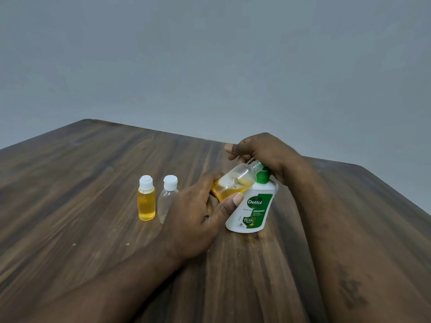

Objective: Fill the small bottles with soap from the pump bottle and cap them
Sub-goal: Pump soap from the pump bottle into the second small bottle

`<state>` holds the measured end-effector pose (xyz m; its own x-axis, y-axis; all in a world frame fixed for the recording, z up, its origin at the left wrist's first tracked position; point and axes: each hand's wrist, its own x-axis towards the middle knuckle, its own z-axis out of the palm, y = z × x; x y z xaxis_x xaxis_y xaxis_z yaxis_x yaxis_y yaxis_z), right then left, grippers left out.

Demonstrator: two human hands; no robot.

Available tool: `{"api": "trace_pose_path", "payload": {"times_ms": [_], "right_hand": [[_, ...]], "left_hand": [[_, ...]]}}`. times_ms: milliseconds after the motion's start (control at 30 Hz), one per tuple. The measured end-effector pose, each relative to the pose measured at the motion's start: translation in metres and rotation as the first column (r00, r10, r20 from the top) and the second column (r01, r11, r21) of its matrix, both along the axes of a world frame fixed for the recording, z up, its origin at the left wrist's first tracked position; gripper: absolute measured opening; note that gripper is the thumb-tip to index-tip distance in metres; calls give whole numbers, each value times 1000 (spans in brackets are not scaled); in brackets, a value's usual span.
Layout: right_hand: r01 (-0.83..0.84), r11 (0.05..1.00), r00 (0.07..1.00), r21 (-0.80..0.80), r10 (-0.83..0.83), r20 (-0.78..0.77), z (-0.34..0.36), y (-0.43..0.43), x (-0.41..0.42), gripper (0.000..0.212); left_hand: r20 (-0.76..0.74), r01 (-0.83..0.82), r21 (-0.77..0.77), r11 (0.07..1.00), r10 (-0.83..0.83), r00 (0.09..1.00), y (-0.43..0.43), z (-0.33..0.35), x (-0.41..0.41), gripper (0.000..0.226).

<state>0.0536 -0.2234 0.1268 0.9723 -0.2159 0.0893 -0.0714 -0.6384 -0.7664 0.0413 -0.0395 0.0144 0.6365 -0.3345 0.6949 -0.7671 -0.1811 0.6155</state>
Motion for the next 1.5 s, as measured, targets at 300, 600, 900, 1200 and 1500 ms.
{"api": "trace_pose_path", "payload": {"times_ms": [300,600,900,1200,1500], "right_hand": [[66,996,980,-64,-53,190,9,1,-5,37],[14,997,1000,-76,-14,4,4,5,-4,30],[98,994,969,-45,-86,231,12,6,-7,47],[196,975,937,104,-218,273,22,-13,-7,54],[98,993,991,-66,-91,97,8,-3,-1,50]], "left_hand": [[10,-5,-20,1000,5,1000,-2,1,-2,50],[-15,-21,39,999,22,1000,-2,-2,0,51],[-9,26,-53,998,-27,1000,-2,2,-4,53],[21,33,-53,998,-32,999,-2,1,-3,51],[17,10,-39,999,-9,1000,-1,3,-3,54]]}}
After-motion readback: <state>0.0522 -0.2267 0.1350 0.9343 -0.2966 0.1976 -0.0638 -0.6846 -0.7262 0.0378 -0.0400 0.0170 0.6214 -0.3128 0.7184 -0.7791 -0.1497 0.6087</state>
